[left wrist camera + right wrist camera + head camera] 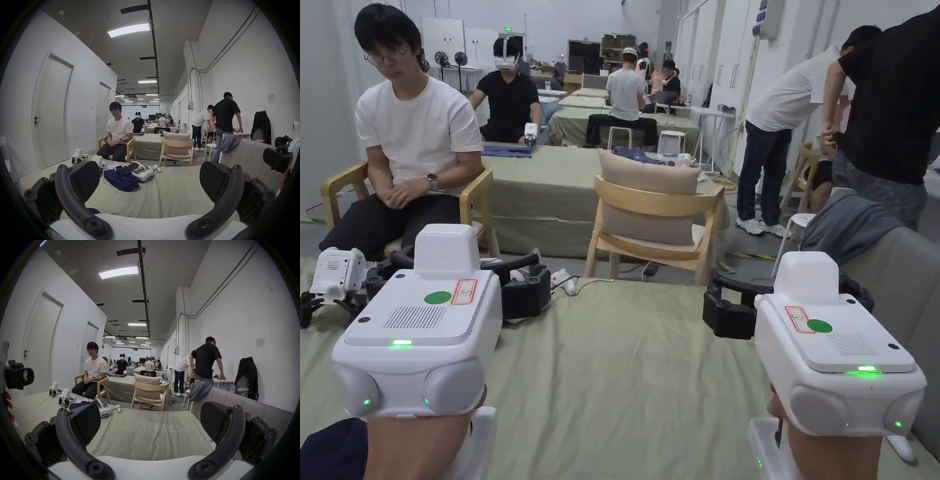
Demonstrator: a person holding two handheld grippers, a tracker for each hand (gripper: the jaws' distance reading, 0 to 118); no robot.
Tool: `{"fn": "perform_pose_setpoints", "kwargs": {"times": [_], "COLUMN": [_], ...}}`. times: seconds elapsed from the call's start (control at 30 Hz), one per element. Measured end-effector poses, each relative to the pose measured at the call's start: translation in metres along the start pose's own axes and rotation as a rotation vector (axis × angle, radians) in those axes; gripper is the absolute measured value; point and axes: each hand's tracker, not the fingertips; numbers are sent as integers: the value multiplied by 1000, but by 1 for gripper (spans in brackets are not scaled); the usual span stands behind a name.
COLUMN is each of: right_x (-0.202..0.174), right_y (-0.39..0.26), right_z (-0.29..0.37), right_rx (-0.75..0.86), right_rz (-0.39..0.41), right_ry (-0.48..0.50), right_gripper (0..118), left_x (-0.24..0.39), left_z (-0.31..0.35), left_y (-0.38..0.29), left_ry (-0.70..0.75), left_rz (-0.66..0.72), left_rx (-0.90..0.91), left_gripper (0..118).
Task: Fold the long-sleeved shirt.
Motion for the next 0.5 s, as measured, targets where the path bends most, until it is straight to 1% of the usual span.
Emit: {"fn": "perform_pose_setpoints", "kwargs": {"times": [0.5], "right_x": [1], "right_y": [-6], "right_z": [1], "right_rx": [-13], "right_rz": [-11], "right_ry": [-12], "right_gripper": [118], "left_x": [-1], "left_z": [0], "left_y": [-3], "left_ry": [-4], "left_rz": [-9], "left_rx": [-21], "left_gripper": [111]}}
